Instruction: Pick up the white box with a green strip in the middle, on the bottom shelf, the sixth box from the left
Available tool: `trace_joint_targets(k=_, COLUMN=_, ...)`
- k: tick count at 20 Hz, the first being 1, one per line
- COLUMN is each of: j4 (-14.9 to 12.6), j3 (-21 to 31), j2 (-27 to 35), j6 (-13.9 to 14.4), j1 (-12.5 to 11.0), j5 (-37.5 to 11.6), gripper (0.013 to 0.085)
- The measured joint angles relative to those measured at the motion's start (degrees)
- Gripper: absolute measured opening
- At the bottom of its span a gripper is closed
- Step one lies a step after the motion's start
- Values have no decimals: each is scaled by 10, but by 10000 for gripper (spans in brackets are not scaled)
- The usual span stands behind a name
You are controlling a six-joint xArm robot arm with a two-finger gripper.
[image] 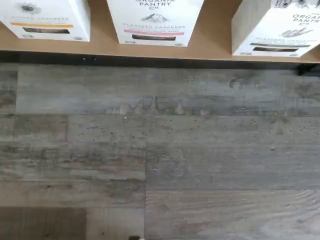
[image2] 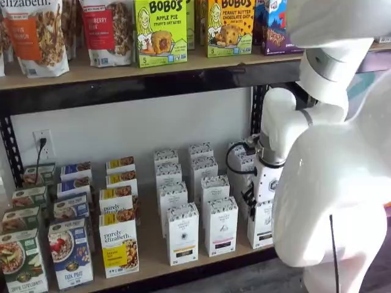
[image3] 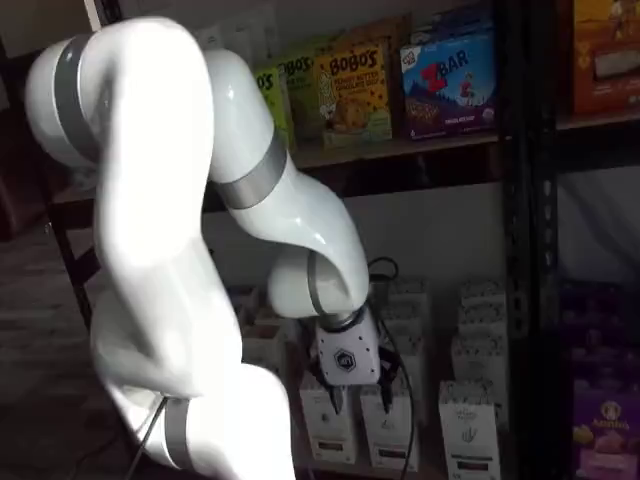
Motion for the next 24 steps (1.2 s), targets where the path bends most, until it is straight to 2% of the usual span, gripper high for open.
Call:
trace_joint_targets(k=4, j4=-25, j3=-25, j2=74, j6=13, j1=-13, j5=-52, gripper=850)
trace_joint_targets(k=5, j4=-39, j3=-32, j2=91, j6=22, j1=-18, j5=-63, gripper=850)
trace_joint_targets(k=7, j4=-98, j3=-51, j2=127, j6=66, j1=-33, j5=-76, gripper=850)
trace_joint_targets(k=9, j4=-146, j3=-74, j2=167, j6=99, j1=-47, j5=-89, gripper=850)
trace_joint_targets(k=10, j4=-167, j3=-88, j2=192, j6=111, j1=-56, j5=-100, gripper=850)
trace_joint_targets(k=12, j4=-190, j3=-112, j2=237, j6=120, j1=-71, j5=-125, gripper=850)
trace_joint_targets(k=16, j4=-218, j3=-155, j2=300, j6=128, j1=-93, j5=-163, gripper=850)
trace_joint_targets(k=19, j4=-190, j3=-179, j2=326, j6=96, j1=-97, j5=-168, gripper=850)
trace_joint_targets(k=24, j4=-217, j3=-225, j2=364, j6=105, j1=-115, j5=-170, gripper=850)
